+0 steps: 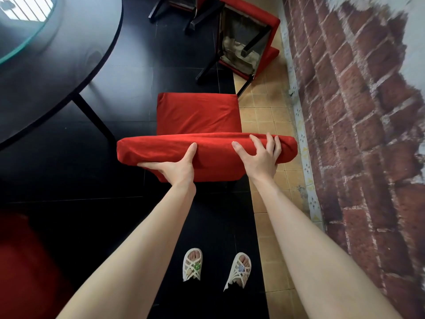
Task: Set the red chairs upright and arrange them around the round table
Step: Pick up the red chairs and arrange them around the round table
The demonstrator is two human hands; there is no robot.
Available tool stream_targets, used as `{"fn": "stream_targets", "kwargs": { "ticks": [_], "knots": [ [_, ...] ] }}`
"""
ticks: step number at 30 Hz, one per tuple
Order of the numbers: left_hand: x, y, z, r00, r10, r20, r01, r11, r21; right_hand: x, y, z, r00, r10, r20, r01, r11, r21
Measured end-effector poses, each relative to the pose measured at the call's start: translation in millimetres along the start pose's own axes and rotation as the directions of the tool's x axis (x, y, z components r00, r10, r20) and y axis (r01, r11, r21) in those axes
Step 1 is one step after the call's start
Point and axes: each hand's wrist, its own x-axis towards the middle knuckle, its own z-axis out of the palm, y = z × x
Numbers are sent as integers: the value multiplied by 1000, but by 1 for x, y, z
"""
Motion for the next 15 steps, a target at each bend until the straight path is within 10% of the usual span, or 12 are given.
{"fn": "stream_targets", "kwargs": {
  "ticks": [15],
  "knots": [
    [-56,-3,9,998,-25,62,21,997,68,-27,12,-42,998,28,-54,-15,971,239]
  ]
}}
